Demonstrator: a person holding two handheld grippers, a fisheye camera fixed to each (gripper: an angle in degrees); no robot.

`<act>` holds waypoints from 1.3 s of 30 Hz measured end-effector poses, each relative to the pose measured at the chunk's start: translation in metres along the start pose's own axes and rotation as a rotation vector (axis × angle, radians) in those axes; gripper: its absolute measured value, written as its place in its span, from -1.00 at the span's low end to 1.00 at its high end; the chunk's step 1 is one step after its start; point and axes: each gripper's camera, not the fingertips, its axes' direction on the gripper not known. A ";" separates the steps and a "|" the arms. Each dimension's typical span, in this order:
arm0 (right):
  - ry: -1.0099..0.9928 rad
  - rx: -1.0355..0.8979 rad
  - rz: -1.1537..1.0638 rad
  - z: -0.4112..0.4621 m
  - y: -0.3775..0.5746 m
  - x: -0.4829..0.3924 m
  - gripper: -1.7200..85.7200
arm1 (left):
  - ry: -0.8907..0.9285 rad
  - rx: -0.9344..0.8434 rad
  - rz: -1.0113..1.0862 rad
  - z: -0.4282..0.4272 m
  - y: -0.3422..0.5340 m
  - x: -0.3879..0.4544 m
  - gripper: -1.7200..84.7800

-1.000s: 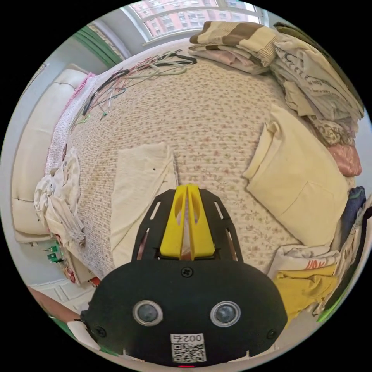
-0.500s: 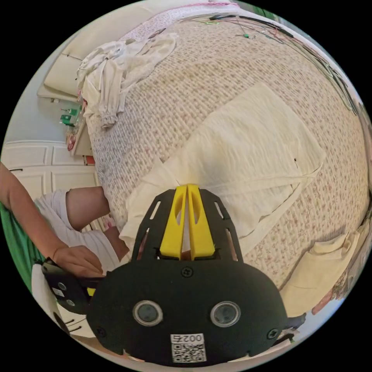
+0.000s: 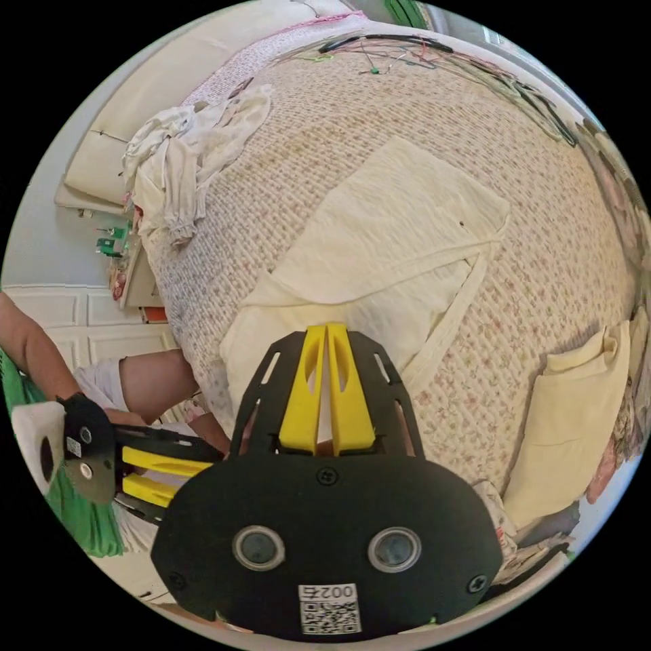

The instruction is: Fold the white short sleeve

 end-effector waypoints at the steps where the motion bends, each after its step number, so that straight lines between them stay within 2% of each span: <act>1: 0.005 0.027 0.000 -0.004 -0.001 -0.004 -0.98 | -0.032 0.035 -0.022 -0.019 0.006 -0.014 -0.89; 4: -0.046 0.131 -0.005 -0.014 -0.014 -0.025 -0.96 | -0.122 0.062 -0.142 -0.054 0.015 -0.065 -0.91; 6: -0.095 0.089 -0.058 0.000 -0.031 -0.043 -0.89 | -0.168 0.048 -0.226 -0.070 0.017 -0.103 -0.92; 10: -0.051 -0.029 -0.171 0.029 -0.048 -0.074 -0.79 | -0.170 0.036 -0.329 -0.107 0.017 -0.182 -0.94; 13: 0.011 -0.123 -0.239 0.051 -0.047 -0.093 -0.76 | -0.062 0.054 -0.306 -0.133 0.008 -0.218 -0.94; 15: 0.046 -0.147 -0.271 0.058 -0.039 -0.106 -0.85 | -0.011 0.051 -0.273 -0.146 0.000 -0.231 -0.94; 18: 0.075 -0.106 -0.320 0.047 -0.023 -0.126 -0.96 | 0.000 0.039 -0.230 -0.167 -0.014 -0.240 -0.93; 27: 0.263 -0.034 -0.319 0.022 0.033 -0.157 -0.98 | 0.145 -0.016 -0.228 -0.202 -0.030 -0.252 -0.93; 33: 0.331 -0.013 -0.328 0.032 0.041 -0.173 -0.98 | 0.371 -0.037 -0.370 -0.189 -0.048 -0.281 -0.94; 37: 0.335 0.014 -0.311 0.032 0.040 -0.180 -0.98 | 0.606 -0.038 -0.440 -0.188 -0.062 -0.298 -0.95; 39: 0.330 0.006 -0.274 0.034 0.042 -0.175 -0.98 | 0.615 -0.031 -0.427 -0.202 -0.063 -0.293 -0.97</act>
